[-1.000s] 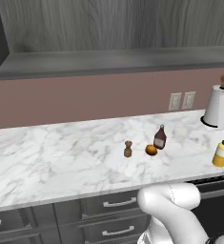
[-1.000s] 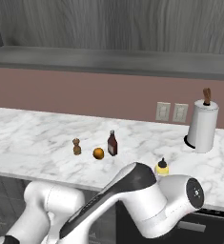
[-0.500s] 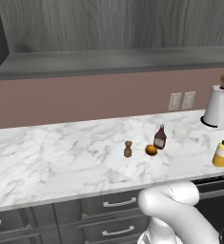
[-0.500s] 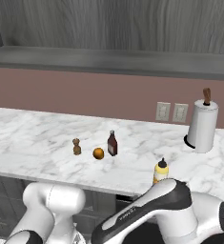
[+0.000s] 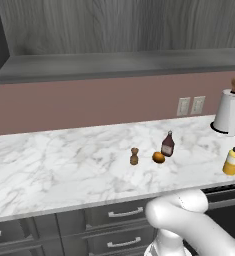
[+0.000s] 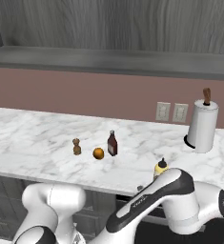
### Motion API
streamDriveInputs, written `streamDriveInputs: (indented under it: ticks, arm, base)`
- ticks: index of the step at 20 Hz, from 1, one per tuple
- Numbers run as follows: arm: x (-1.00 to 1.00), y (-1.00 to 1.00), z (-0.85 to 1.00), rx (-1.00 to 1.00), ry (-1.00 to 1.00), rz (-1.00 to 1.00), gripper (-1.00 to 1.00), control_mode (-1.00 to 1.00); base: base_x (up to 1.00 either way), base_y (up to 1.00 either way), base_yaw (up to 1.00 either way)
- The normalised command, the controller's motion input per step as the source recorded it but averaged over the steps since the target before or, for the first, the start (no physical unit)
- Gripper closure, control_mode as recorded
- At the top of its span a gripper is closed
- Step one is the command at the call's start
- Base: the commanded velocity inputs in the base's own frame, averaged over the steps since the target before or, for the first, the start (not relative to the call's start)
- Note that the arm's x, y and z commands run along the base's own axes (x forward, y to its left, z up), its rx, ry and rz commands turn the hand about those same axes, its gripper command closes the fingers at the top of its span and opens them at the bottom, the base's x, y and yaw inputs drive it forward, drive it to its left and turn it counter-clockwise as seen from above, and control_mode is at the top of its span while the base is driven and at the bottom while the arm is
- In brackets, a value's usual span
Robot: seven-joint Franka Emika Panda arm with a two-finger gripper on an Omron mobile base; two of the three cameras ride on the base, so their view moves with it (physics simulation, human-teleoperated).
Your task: There are various items on the counter. Only move the condiments/shakers into the cabinet.
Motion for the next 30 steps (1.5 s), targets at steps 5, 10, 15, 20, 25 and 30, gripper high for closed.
streamDriveInputs:
  ticks: [5,10,15,20,25,30]
  arm:
    - [0.5,-0.33,-0.08,0.0,0.0,0.0,-1.0,-1.0]
    - [0.35,-0.36,-0.06,0.0,0.0,0.0,-1.0,-1.0]
    - [0.06,-0.08,-0.05,0.0,0.0,0.0,-1.0,-1.0]
    - [0.0,0.0,-0.11,0.0,0.0,0.01,-1.0,-1.0]
    - [0.08,0.0,-0.07,0.0,0.0,0.0,-1.0,-1.0]
    - [0.31,0.0,-0.15,0.0,0.02,0.0,-1.0,-1.0]
  base:
    - [0.0,0.0,0.0]
    - [0.0,0.0,0.0]
    - [0.0,0.0,0.0]
    - [0.0,0.0,0.0]
    - [0.0,0.0,0.0]
    - [0.0,0.0,0.0]
